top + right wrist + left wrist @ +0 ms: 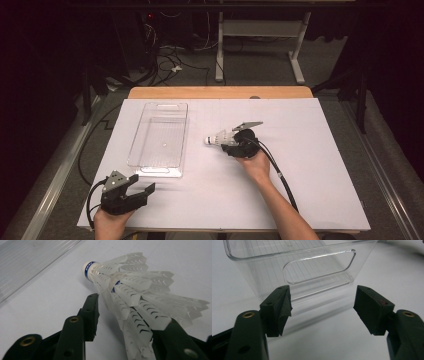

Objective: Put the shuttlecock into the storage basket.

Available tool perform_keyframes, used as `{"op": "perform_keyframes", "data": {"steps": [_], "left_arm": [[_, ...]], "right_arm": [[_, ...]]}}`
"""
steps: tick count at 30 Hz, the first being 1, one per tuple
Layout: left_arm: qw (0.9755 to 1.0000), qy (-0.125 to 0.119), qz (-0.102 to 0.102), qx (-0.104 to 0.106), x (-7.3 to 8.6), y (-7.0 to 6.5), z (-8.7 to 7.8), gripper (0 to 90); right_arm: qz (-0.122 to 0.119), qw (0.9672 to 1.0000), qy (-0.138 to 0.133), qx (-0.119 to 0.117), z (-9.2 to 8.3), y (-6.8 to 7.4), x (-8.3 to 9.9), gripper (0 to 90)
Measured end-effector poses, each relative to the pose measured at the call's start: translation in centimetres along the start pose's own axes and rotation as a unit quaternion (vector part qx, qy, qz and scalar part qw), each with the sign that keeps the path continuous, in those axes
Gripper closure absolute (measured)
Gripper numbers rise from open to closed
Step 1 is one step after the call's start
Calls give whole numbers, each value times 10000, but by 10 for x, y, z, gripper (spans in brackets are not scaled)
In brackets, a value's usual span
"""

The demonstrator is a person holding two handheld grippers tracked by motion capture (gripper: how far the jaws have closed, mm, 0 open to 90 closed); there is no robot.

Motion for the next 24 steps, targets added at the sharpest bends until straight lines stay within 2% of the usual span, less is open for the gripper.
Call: {"op": "perform_keyframes", "data": {"steps": [8, 14, 24], "left_arm": [[10000, 6, 4, -1, 0, 0, 0, 311], [10000, 3, 10, 13, 0, 0, 0, 311], [10000, 5, 48, 37, 0, -2, 1, 311]], "right_arm": [[86, 9998, 161, -98, 1, 1, 1, 763], [-9, 9997, 196, -146, -1, 2, 1, 855], [-70, 9994, 300, -138, -3, 3, 2, 888]]}}
Point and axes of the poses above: each handheld gripper's, and its own axes: z roughly forward along the jaws, x roughly out of its underside, y roughly to its left, the point moved 5 cm from there along z, roughly forward along the jaws, and after that the axes turned 6 degrees about -z, right-handed, at the moved point
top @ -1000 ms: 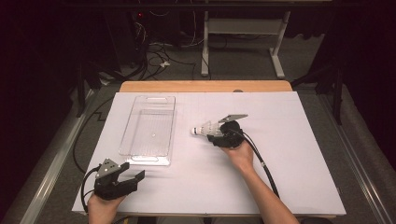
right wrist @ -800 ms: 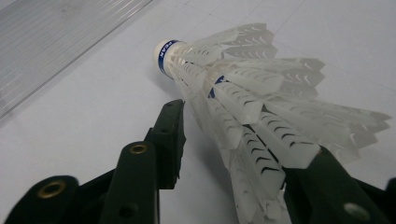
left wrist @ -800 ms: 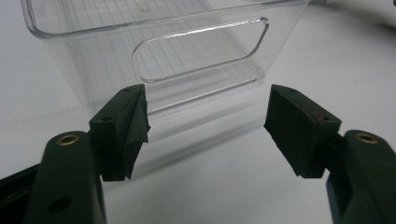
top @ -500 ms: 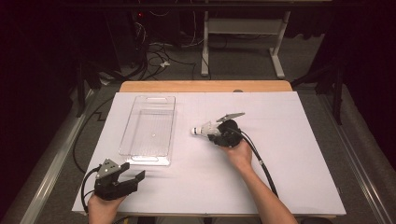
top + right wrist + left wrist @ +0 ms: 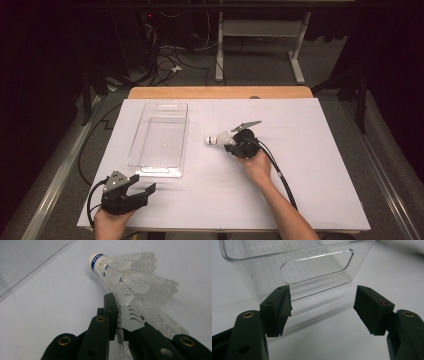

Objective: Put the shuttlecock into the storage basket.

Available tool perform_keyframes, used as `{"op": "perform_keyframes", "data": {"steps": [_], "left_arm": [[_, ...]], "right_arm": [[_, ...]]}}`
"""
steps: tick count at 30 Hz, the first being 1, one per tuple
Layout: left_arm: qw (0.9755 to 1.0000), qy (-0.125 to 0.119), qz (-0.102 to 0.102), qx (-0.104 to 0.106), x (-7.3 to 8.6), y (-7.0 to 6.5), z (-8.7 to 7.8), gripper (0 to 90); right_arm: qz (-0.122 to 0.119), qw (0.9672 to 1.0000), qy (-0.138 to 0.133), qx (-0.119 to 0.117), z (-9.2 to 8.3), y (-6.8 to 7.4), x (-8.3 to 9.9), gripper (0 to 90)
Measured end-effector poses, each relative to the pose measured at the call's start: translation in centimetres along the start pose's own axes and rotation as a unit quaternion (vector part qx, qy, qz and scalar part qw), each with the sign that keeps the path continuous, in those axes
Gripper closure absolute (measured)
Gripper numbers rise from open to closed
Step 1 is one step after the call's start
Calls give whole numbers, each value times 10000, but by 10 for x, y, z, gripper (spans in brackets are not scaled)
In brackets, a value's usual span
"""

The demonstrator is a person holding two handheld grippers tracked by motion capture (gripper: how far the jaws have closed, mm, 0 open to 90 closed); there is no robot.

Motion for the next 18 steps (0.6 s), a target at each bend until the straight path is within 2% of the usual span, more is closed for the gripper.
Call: {"op": "perform_keyframes", "data": {"steps": [11, 18], "left_arm": [[10000, 30, -13, -12, 0, 1, 2, 311], [10000, 9, -12, -2, 0, 1, 0, 311]], "right_arm": [[-71, 10000, 18, -16, -4, -2, 0, 894], [-30, 10000, -5, -30, -7, -3, -1, 894]]}}
Point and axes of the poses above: each handheld gripper's, and its own axes: z roughly forward along the jaws, x roughly out of its underside, y roughly to its left, the point moved 5 cm from there along z, roughly forward along the jaws, and after that the axes turned 6 degrees about -z, right-handed, at the moved point
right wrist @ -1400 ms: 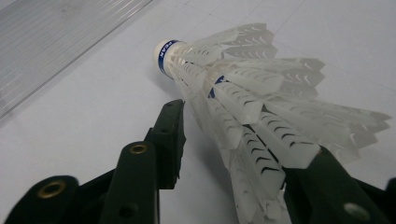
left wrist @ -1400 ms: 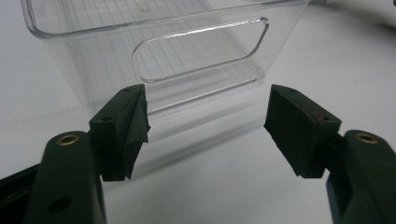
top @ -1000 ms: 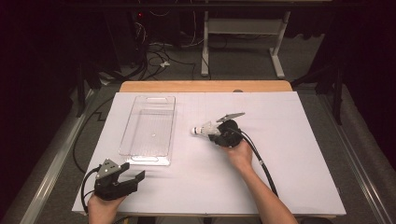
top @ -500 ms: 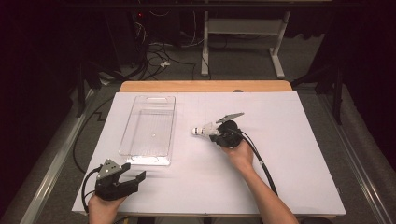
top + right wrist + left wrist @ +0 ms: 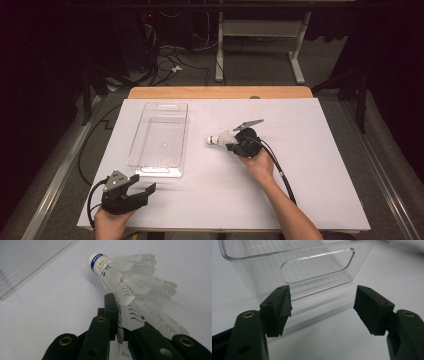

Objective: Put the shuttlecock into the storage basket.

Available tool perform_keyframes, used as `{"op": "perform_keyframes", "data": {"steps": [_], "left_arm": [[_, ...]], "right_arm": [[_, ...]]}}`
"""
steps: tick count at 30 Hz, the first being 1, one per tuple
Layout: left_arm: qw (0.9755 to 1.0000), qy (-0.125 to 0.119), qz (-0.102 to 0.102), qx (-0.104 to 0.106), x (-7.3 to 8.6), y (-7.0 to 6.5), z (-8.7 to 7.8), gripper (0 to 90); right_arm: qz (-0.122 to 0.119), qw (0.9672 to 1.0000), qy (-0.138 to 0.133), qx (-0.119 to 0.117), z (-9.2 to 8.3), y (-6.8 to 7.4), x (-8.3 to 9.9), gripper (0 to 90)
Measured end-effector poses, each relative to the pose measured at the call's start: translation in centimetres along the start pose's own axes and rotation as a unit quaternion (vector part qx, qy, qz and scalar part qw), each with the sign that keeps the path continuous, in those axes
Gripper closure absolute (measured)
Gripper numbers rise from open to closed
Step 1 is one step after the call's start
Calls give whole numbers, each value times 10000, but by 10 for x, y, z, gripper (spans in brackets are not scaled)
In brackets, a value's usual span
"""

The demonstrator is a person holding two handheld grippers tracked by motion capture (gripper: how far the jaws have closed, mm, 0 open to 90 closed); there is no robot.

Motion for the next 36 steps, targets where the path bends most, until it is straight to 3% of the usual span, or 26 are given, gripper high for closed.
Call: {"op": "perform_keyframes", "data": {"steps": [15, 36], "left_arm": [[10000, 18, 5, -8, 1, 0, 1, 311], [10000, -2, 44, -17, 1, -3, 0, 311]], "right_arm": [[-16, 9998, -120, -134, -7, -3, -2, 894], [-7, 9994, -318, -164, -18, 6, -14, 894]]}}
Point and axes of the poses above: each handheld gripper's, and its own axes: z roughly forward along the jaws, x roughly out of its underside, y roughly to its left, the point moved 5 cm from there along z, roughly forward along the jaws, and after that the axes turned 6 degrees about -z, right-handed, at the moved point
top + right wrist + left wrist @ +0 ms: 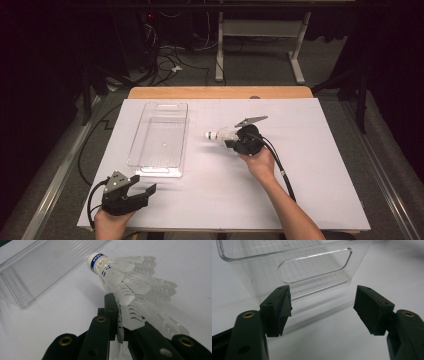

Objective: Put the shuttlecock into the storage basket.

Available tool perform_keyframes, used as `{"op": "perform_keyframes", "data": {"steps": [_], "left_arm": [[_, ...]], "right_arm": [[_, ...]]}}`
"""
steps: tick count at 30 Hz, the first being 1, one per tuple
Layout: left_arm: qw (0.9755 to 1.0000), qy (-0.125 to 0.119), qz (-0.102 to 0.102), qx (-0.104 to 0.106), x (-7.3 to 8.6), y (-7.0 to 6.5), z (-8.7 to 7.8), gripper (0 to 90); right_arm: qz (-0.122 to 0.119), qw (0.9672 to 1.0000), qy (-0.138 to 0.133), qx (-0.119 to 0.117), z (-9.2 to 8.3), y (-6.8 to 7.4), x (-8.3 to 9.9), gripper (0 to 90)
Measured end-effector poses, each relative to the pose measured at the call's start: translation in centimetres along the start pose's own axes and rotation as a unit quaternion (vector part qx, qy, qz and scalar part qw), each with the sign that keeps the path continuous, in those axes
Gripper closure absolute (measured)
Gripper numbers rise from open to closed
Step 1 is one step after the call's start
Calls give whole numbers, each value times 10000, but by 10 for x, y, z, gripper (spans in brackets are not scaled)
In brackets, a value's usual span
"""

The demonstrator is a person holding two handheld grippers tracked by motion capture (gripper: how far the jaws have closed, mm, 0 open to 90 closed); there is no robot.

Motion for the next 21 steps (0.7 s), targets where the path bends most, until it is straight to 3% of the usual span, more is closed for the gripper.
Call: {"op": "perform_keyframes", "data": {"steps": [21], "left_arm": [[10000, -11, 15, 3, 0, -1, -1, 311]], "right_arm": [[-81, 9998, -98, -167, -10, 12, -20, 894]]}}
Point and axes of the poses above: each handheld gripper's, and its own axes: z roughly forward along the jaws, x roughly out of its underside, y roughly to its left, the point moved 5 cm from there along z, roughly forward along the jaws, and after that the axes turned 6 degrees about -z, right-handed, at the moved point
